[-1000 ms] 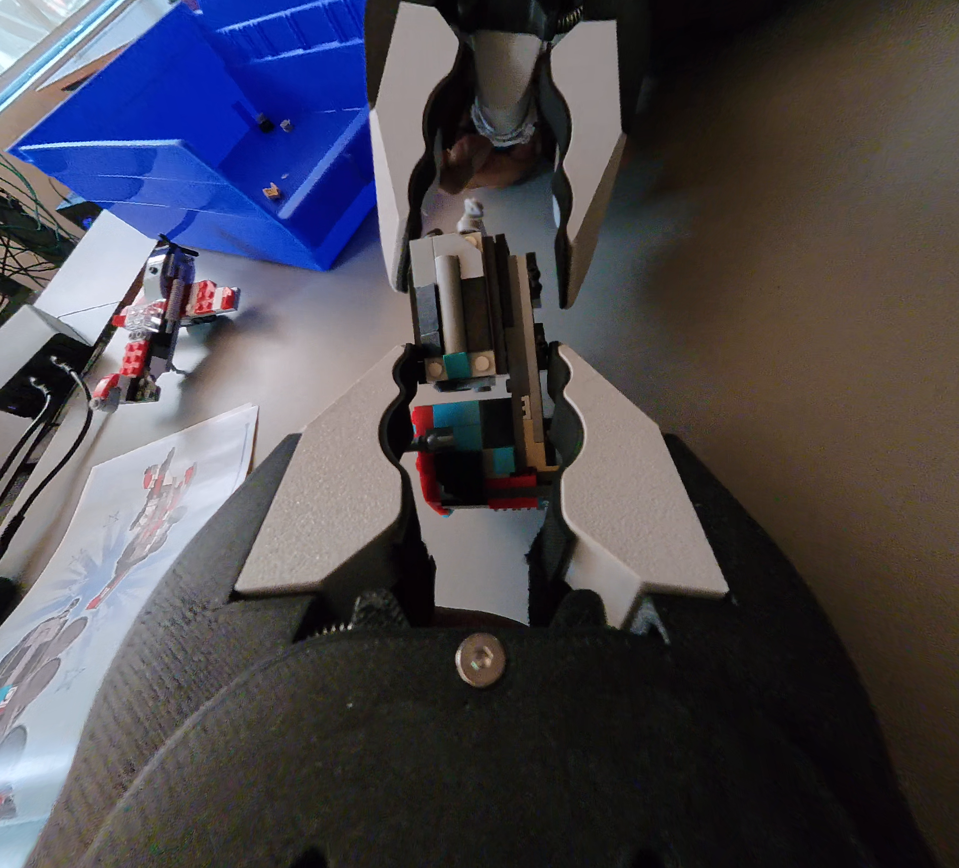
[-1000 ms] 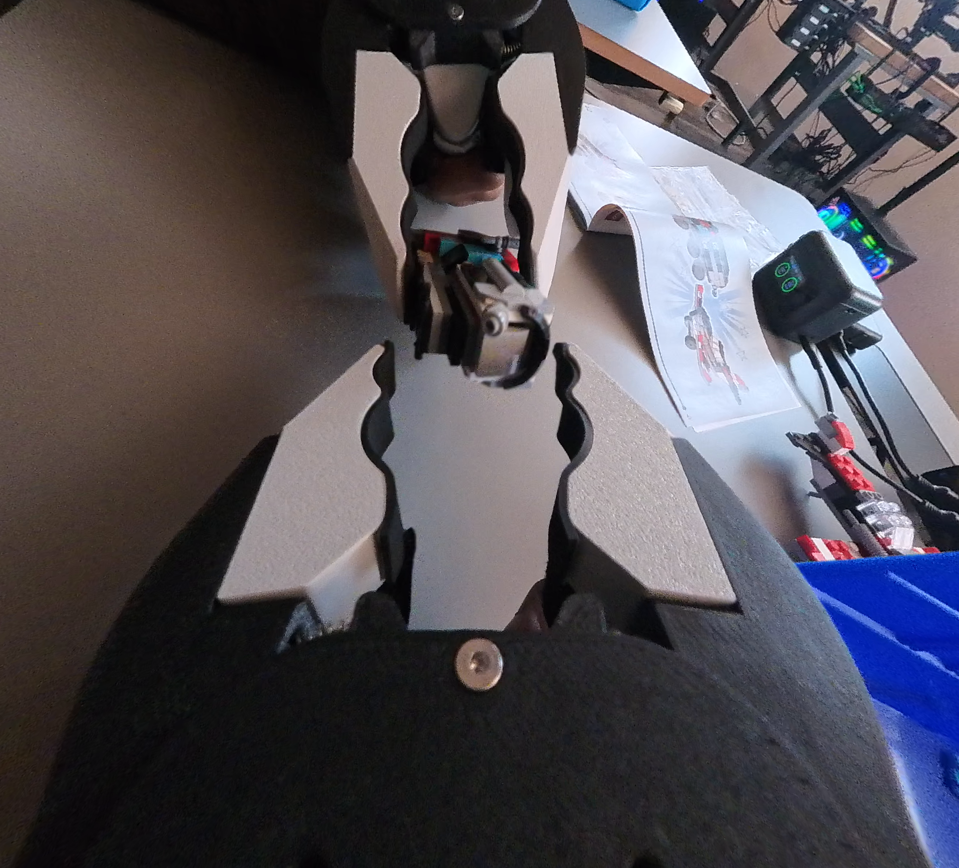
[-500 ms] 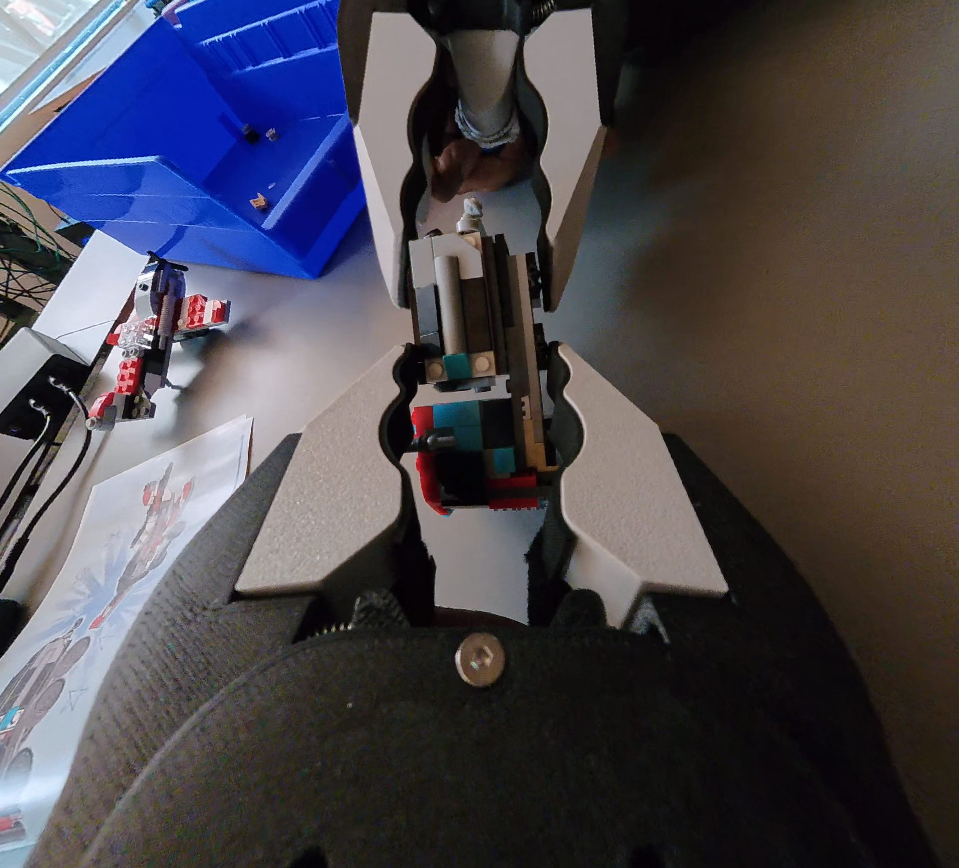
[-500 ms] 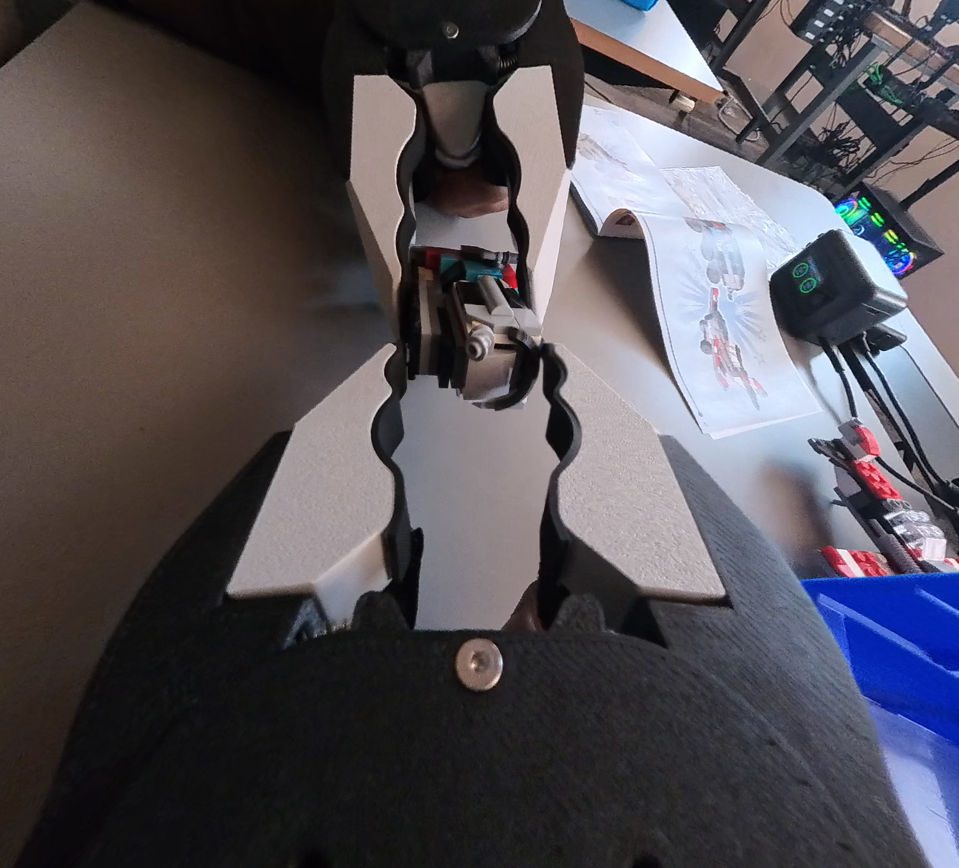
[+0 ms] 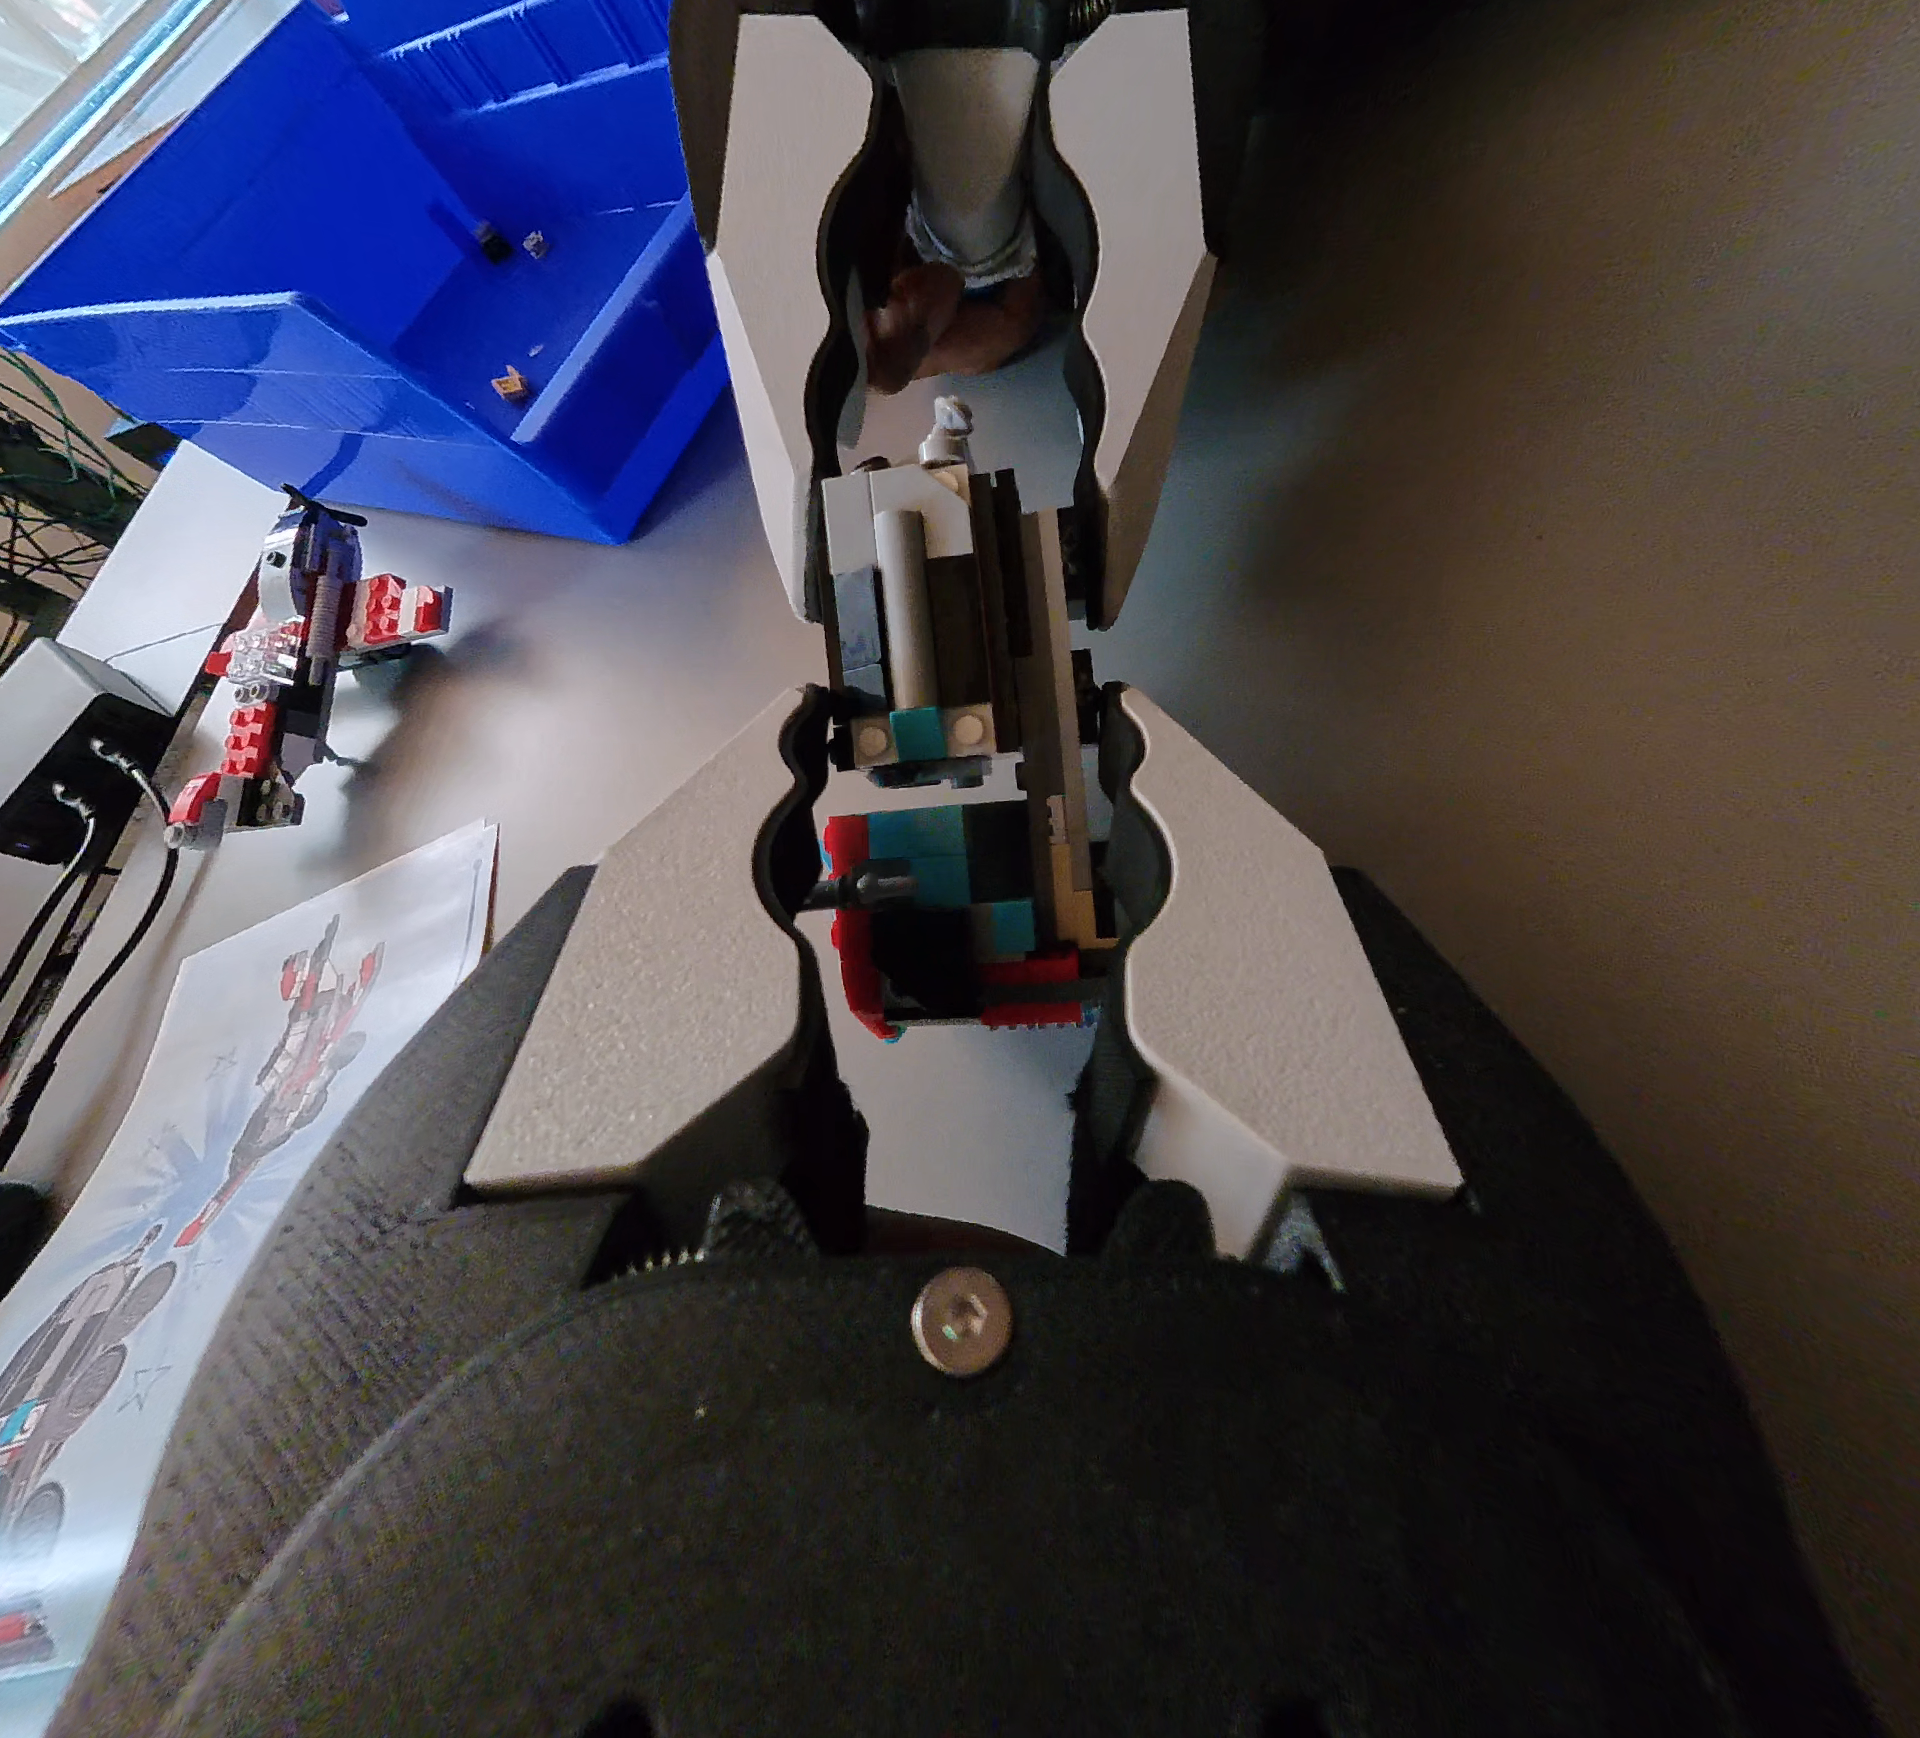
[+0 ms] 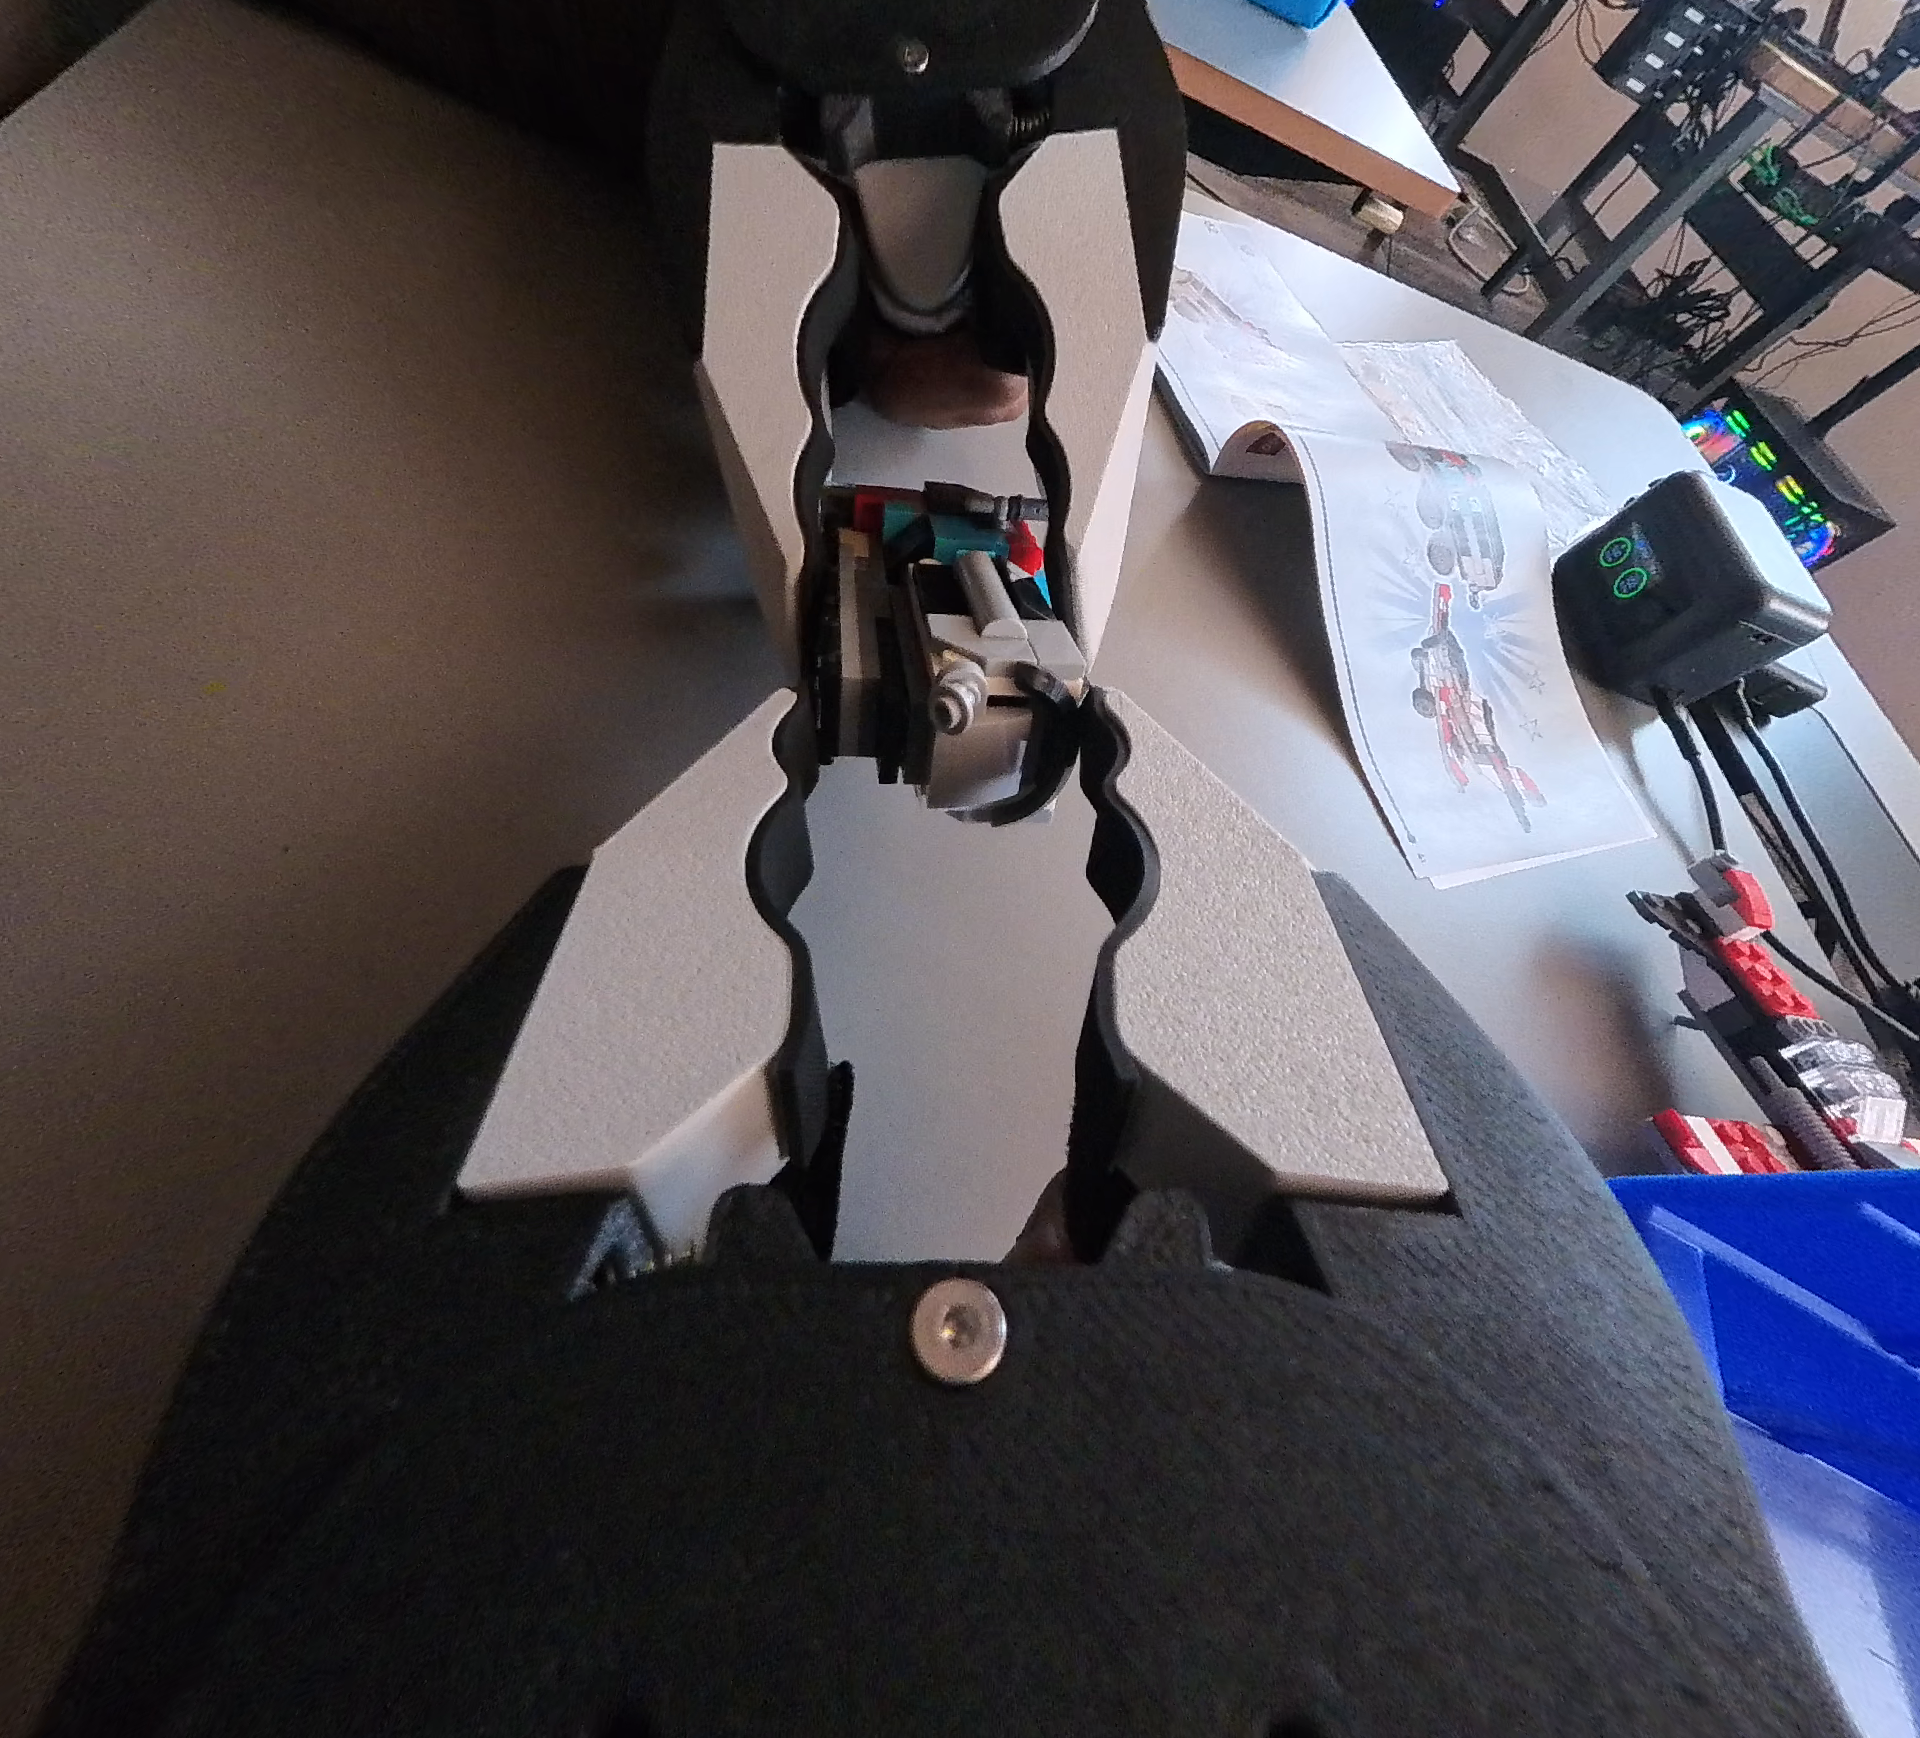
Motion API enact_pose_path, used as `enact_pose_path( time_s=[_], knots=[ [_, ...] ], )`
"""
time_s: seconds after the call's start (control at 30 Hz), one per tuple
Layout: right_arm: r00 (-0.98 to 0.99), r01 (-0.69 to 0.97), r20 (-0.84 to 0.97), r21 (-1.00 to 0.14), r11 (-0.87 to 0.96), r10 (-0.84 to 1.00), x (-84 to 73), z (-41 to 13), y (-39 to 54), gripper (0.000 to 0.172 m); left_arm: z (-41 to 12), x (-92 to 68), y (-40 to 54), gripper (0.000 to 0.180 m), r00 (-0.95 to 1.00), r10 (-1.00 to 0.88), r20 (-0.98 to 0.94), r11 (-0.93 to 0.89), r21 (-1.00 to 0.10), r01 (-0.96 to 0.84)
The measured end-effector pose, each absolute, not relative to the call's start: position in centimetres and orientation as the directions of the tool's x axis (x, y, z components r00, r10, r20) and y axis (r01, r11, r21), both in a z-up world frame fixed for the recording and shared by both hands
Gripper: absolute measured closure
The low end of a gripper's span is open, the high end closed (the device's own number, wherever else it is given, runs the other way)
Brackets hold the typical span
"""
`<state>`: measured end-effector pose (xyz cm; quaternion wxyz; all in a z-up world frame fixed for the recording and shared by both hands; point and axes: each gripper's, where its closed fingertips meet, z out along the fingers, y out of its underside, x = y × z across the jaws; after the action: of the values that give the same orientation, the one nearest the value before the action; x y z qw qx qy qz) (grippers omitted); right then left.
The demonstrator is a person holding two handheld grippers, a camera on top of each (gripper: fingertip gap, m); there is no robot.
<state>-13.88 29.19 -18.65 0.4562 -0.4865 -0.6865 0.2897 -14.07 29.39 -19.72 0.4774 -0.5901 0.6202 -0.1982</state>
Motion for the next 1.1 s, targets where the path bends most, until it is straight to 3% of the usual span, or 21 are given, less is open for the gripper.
enact_pose_path(
  time_s=[1.1],
  knots=[
    [-0.118,0.38,0.356,-0.846,0.374,0.927,-14.16,-18.16,29.16,0.12,-19.45,-13.79,29.43,0.13,0.154,-0.921,-0.357,0.228,-0.818,-0.529]
  ],
)
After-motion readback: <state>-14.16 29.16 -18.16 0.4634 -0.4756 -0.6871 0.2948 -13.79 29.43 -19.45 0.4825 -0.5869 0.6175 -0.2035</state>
